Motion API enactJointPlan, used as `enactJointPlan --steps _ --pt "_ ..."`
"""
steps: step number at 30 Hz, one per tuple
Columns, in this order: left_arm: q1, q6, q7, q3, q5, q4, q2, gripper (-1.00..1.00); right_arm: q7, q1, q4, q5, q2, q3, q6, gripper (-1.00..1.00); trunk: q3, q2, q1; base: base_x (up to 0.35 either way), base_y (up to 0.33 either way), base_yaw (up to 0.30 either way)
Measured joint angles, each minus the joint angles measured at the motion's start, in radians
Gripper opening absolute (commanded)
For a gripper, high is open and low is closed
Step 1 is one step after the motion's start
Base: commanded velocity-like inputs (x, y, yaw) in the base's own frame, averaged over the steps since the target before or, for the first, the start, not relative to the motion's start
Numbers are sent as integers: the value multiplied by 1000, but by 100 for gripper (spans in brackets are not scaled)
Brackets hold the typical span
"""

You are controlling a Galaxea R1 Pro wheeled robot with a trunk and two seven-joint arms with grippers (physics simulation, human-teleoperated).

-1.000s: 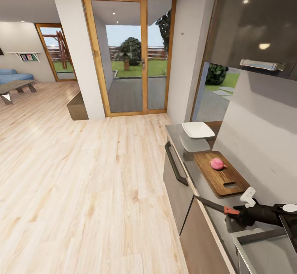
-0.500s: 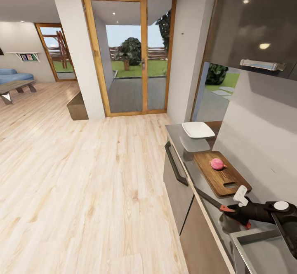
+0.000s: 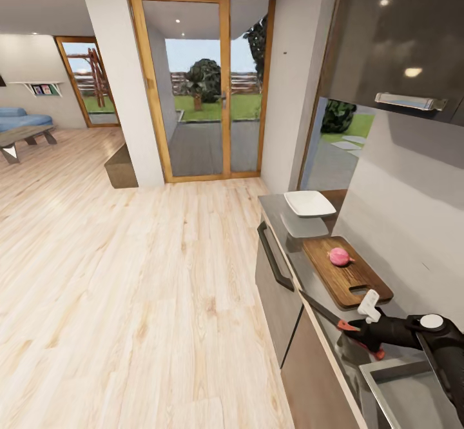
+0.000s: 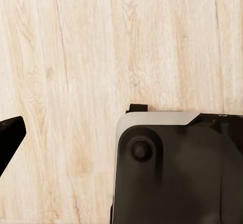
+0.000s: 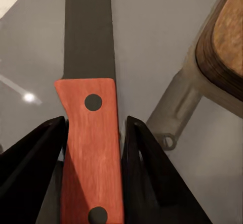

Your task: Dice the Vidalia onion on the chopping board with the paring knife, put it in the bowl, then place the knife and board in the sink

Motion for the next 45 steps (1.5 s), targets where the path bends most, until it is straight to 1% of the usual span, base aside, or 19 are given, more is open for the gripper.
enactJointPlan --steps 8,10,15,21,23,24,25,27,30,35,45 --pt "0 0 0 0 0 0 0 100 2 0 1 -4 0 0 3 -100 0 0 0 0 0 0" --pt "0 0 0 0 0 0 0 100 16 1 -10 -3 0 0 9 -100 0 0 0 0 0 0" --pt "0 1 0 0 0 0 0 100 89 1 -62 -2 -3 -6 13 -100 0 0 0 0 0 0" --pt "0 0 0 0 0 0 0 100 101 1 -115 -4 -8 -12 22 -100 0 0 0 0 0 0" --pt "0 0 0 0 0 0 0 100 122 1 -147 -4 -8 -31 40 -100 0 0 0 0 0 0" --pt "0 0 0 0 0 0 0 100 149 1 -176 -5 -8 -53 60 -100 0 0 0 0 0 0" --pt "0 0 0 0 0 0 0 100 206 1 -236 -5 -9 -94 107 -100 0 0 0 0 0 0" --pt "0 0 0 0 0 0 0 100 250 1 -288 -6 -10 -129 141 -100 0 0 0 0 0 0" --pt "0 0 0 0 0 0 0 100 294 1 -369 -7 -11 -183 178 -100 0 0 0 0 0 0" --pt "0 0 0 0 0 0 0 100 304 1 -389 -7 -10 -196 188 -100 0 0 0 0 0 0" --pt "0 0 0 0 0 0 0 100 304 1 -391 -7 -8 -198 189 -100 0 0 0 0 0 0"
